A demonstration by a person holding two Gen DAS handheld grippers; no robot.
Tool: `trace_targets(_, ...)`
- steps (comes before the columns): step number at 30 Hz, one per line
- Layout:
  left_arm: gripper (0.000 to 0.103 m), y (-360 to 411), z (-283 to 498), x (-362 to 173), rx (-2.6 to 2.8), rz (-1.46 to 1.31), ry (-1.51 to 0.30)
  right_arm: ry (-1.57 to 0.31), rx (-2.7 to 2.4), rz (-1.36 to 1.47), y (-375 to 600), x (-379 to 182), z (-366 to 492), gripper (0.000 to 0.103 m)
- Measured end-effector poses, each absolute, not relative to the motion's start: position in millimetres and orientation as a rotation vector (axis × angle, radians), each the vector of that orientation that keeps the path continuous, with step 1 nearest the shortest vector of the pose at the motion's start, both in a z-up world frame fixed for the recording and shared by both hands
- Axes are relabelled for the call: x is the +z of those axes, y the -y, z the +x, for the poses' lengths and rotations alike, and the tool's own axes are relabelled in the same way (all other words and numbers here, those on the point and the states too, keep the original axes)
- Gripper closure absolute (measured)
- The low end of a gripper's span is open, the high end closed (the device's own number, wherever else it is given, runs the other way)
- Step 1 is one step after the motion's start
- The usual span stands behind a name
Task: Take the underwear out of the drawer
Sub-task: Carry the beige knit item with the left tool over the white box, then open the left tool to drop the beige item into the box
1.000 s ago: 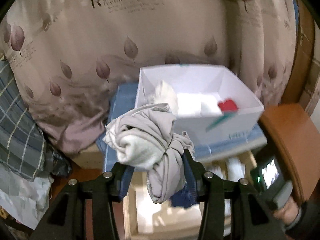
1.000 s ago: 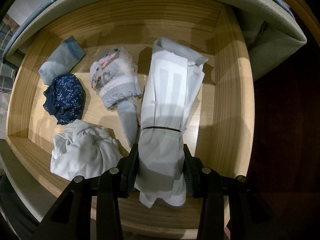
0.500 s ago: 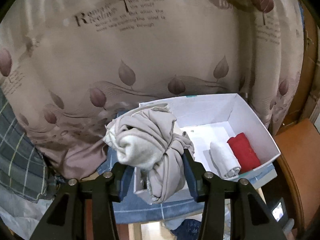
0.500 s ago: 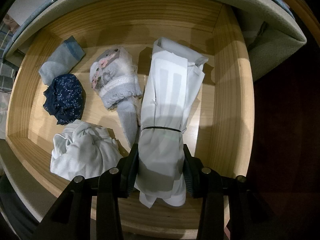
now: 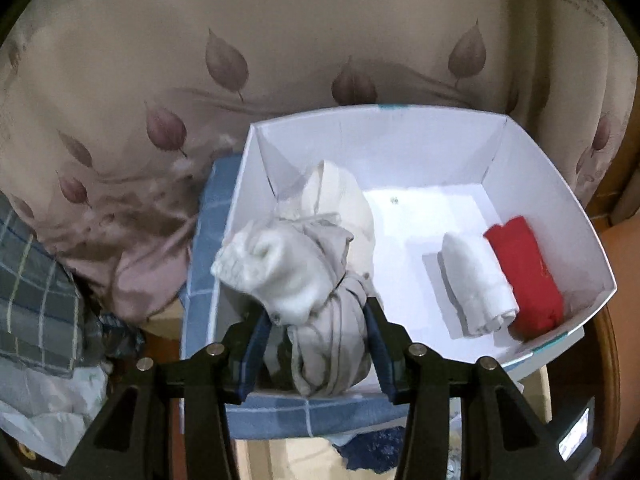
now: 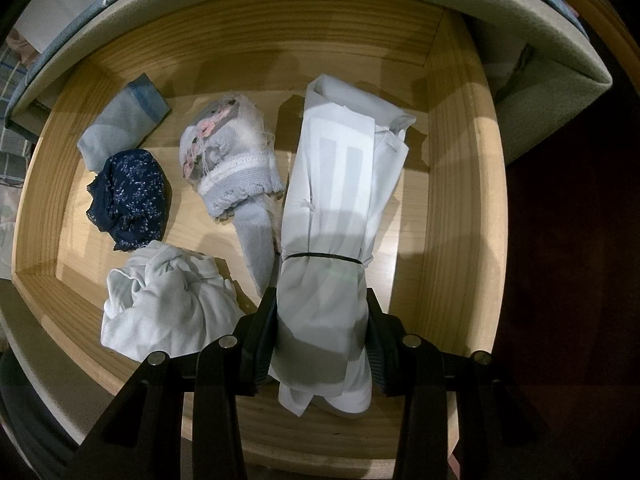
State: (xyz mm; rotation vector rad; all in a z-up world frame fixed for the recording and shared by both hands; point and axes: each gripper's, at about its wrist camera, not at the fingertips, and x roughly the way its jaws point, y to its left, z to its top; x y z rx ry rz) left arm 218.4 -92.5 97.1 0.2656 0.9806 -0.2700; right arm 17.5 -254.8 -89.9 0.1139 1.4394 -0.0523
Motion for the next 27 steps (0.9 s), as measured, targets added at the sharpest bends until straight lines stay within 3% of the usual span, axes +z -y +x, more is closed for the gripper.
trace_targets(4,0.056,83.7,221.3,92.4,-0.282,0.166,-1.029,-1.439,-0.053,0.114,254.8,-88.6,17.8,0.066)
trace_targets(27,0.052,91.6,218.6,97.4,-0.228,0.176,-1.073,-1.438,-0.054,0.117,254.2,-88.6,18.9,0.066)
